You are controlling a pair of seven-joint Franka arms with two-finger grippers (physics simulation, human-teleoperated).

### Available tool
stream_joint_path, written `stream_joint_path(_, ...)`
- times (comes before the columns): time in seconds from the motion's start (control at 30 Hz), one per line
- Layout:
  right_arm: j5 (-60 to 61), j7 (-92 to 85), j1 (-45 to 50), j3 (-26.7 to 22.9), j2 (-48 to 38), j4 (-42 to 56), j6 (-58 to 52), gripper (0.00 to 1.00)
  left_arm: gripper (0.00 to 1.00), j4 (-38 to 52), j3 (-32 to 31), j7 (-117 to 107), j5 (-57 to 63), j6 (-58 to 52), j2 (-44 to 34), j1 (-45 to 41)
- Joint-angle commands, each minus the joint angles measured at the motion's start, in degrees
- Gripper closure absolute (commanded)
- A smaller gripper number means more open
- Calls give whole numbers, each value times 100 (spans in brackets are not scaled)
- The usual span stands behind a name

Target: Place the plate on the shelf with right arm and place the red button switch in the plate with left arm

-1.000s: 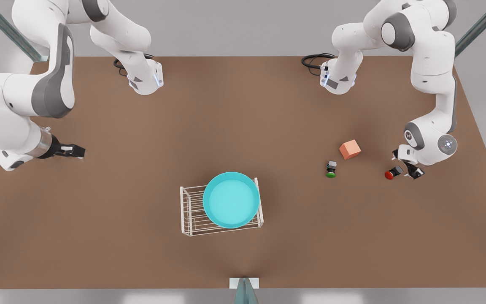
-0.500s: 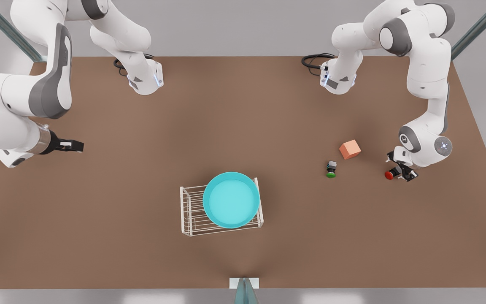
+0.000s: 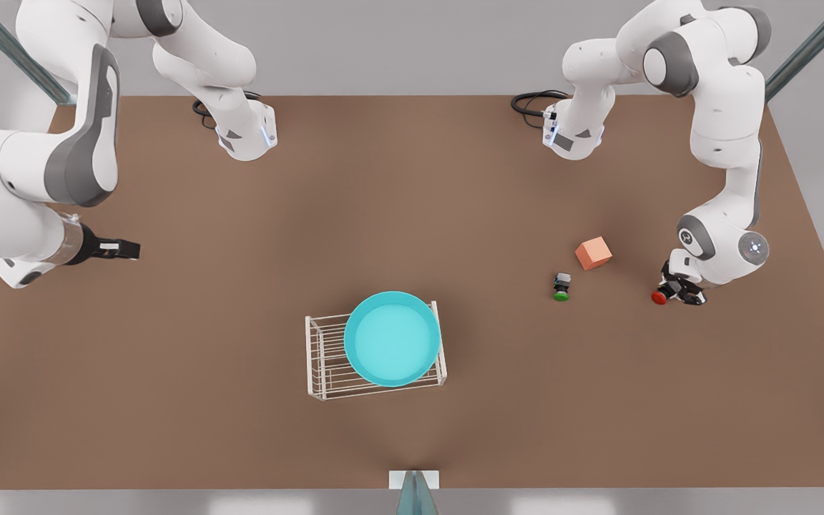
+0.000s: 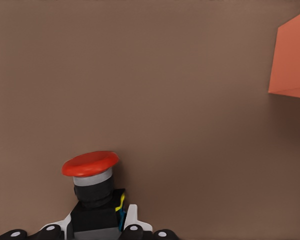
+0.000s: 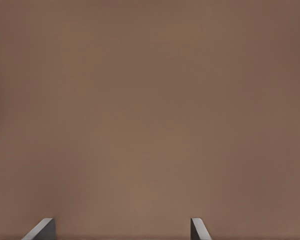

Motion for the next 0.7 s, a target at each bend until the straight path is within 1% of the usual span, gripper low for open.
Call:
stream_joint_path(0.0, 23, -183, 3, -7, -4, 3, 17, 0, 57, 7, 1, -491, -17, -65, -23, -11)
stream_joint_path(0.07, 49, -289, 3, -16, -4, 11, 26, 0, 57, 7, 1, -2081, -17, -724, -488, -371)
stream_joint_path(0.17, 49, -298, 3, -51, -4, 11, 61, 0, 57, 165, -52, -4885, -26, -1541, -1183, -1276)
stream_joint_path(0.23, 40, -289, 3, -60, -30, 11, 70, 0, 57, 270, -87, -6746, -26, -1998, -1631, -2110)
stream_joint_path(0.27, 40, -289, 3, -60, -39, 3, 70, 0, 57, 498, -122, -7503, -17, -2279, -1649, -2436)
stream_joint_path(0.3, 49, -289, 3, -60, -39, 3, 70, 0, 57, 1078, -438, -8427, 18, -3061, -1692, -2480)
stream_joint_path(0.33, 58, -298, 3, -60, -30, 3, 70, 0, 57, 1501, -693, -9086, 44, -3484, -1693, -2489)
stream_joint_path(0.37, 67, -298, 3, -60, -30, 11, 70, 0, 57, 1773, -1018, -9771, 44, -3572, -1675, -2489)
stream_joint_path(0.4, 76, -298, 3, -69, -30, 11, 70, 0, 57, 2124, -1414, -10615, 62, -3563, -1456, -2489)
stream_joint_path(0.43, 76, -298, 3, -69, -22, 11, 70, 0, 57, 2687, -1713, -11362, 194, -3563, -990, -2507)
stream_joint_path(0.53, 67, -298, 3, -69, -22, 11, 70, 0, 57, 4155, -1775, -12884, 211, -3572, -58, -2946)
stream_joint_path(0.57, 67, -289, 3, -69, -22, 3, 70, 0, 57, 4243, -1783, -13121, 194, -3563, -32, -3043)
stream_joint_path(0.67, 75, -298, 3, -69, -13, 3, 70, 0, 57, 5324, -1801, -13868, 220, -3519, 847, -3482)
